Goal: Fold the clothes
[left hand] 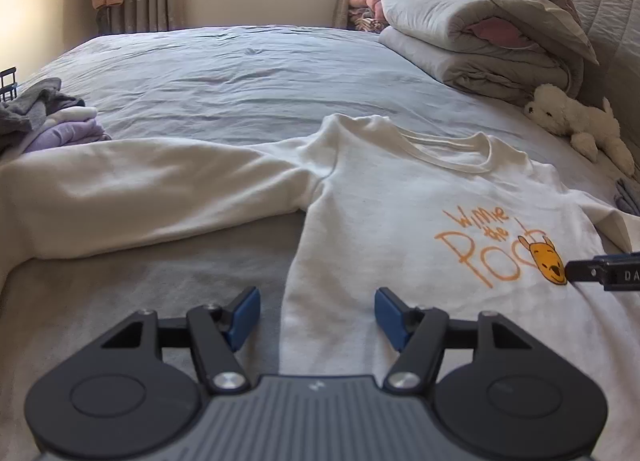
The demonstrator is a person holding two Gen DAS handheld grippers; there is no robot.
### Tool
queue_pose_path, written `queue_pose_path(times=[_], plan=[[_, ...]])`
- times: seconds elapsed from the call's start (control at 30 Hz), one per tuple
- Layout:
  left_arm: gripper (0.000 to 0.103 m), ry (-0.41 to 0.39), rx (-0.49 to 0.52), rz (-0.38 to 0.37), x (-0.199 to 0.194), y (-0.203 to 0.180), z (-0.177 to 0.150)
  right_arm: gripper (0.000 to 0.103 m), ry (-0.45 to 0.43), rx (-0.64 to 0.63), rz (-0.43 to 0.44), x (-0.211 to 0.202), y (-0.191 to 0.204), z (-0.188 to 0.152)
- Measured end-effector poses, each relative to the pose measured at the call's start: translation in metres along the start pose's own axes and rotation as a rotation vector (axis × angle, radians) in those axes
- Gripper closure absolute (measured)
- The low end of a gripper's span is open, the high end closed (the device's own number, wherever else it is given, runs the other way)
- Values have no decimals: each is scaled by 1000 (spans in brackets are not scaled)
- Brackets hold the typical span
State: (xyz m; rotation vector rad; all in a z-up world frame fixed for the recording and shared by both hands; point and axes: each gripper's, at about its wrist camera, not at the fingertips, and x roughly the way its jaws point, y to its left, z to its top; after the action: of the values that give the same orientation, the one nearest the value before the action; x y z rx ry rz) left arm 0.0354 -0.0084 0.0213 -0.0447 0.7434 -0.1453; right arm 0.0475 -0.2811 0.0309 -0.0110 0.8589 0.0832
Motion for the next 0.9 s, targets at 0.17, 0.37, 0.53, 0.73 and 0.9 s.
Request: queue_pose_path(times=[0.17, 0.37, 0.53, 0.73, 0.9], plan=[[35, 5, 5, 6, 1, -3, -3, 49, 2, -24, -7, -2, 7, -4], [35, 12, -5, 1, 1, -1, -3, 49, -2, -38, -18, -2, 12, -6], [35, 6, 18, 19, 1, -6, -5, 49, -2, -32, -24, -1, 13, -7], [35, 8, 18, 17, 1, -5, -5, 49, -5, -50, -31, -3, 18, -9], [34, 7, 22, 20, 1, -6, -5, 49, -5, -46, -32, -3, 20, -9]])
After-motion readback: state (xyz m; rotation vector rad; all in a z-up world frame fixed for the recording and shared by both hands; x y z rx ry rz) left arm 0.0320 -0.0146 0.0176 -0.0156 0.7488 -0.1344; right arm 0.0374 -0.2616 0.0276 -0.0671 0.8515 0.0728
